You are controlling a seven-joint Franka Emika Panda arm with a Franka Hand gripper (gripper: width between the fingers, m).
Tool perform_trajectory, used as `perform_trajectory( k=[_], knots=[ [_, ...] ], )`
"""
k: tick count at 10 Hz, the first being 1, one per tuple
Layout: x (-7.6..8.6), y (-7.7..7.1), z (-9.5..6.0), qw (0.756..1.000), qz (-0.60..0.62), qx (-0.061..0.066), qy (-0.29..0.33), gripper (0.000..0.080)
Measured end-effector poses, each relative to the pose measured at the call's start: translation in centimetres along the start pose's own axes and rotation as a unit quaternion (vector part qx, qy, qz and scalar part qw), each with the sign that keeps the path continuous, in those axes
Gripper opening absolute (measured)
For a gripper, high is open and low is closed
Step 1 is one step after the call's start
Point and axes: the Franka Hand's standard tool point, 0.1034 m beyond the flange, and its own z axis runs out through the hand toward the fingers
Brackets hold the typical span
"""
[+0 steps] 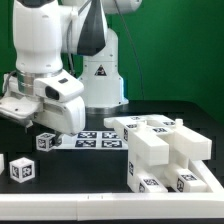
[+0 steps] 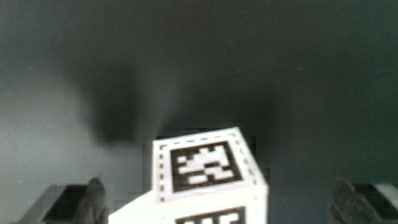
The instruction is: Assemble chair
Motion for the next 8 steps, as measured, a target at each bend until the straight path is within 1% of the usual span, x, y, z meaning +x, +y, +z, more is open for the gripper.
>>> perform_trajectory(
  k=[1,3,4,5,8],
  knots=[
    [-0.2,0.2,-0.5,0.997,0.077,-0.001,-0.006,0.0637],
    [-0.8,0.9,-2.0,0.98,0.199,-0.005,-0.024,0.0647],
    [-1.2,1.5,-2.9,0.968,0.247,-0.013,-0.035,0.0648],
    [-1.4,1.9,-3.3,0.962,0.27,-0.024,-0.042,0.0648],
    [-1.3,1.9,-3.1,0.933,0.357,-0.027,-0.037,0.0648]
  ],
)
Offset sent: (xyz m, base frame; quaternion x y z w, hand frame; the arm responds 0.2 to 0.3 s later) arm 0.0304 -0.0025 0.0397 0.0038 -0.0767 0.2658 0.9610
